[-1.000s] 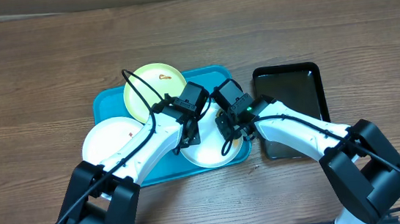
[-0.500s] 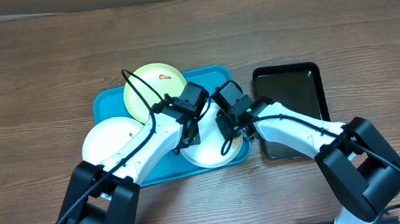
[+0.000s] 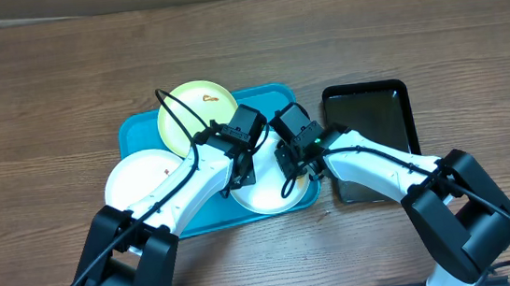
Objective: Clean dirty plates on tray and stack at the side
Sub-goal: 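Scrub the white plate surface with the sponge in the right gripper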
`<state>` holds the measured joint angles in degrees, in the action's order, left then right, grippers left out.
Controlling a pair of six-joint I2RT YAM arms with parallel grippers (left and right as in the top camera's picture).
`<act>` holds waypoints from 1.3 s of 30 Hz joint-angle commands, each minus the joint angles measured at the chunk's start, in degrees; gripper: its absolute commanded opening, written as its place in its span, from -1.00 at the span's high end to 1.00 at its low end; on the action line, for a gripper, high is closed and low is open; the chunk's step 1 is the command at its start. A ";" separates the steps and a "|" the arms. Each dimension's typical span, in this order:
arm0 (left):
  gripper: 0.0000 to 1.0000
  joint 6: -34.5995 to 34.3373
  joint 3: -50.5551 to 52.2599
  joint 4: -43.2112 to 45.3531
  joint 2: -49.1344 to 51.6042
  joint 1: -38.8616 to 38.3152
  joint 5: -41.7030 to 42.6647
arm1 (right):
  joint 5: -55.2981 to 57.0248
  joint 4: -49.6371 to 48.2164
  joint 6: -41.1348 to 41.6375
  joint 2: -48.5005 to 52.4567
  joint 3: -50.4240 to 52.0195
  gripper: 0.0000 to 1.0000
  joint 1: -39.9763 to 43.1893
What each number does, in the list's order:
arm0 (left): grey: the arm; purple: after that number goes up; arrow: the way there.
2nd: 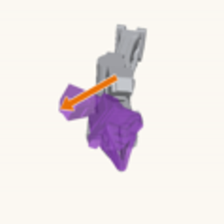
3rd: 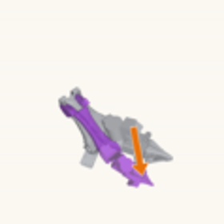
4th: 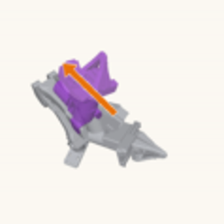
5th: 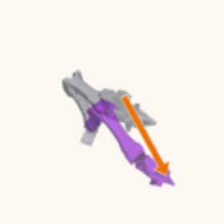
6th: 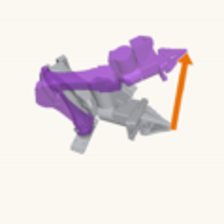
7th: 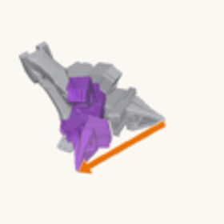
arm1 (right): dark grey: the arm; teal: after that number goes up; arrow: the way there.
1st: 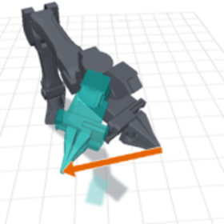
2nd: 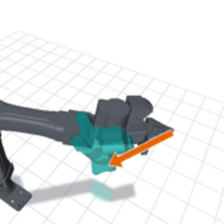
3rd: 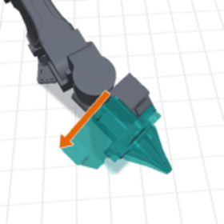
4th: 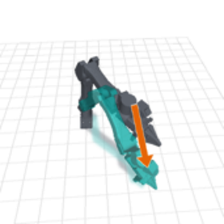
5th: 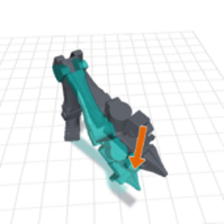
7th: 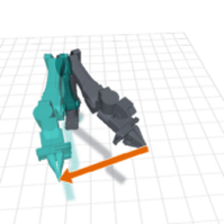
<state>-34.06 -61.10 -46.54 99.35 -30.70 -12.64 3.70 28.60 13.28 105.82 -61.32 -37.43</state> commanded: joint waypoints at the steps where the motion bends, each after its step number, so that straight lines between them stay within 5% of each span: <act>1: 0.92 1.11 0.63 -0.15 0.68 0.04 -0.79 | -0.85 0.35 0.52 1.27 1.38 0.80 -0.22; 26: 0.92 1.14 0.63 -0.13 0.68 0.04 -0.81 | -16.37 -1.25 0.52 5.64 1.38 0.81 0.39; 39: 0.91 1.14 0.63 -0.13 0.68 0.04 -0.81 | -50.27 -3.34 -2.86 -0.42 -4.31 0.84 9.27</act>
<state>-34.06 -61.08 -46.63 99.46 -30.65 -13.06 -33.78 25.69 12.29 108.38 -62.13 -32.10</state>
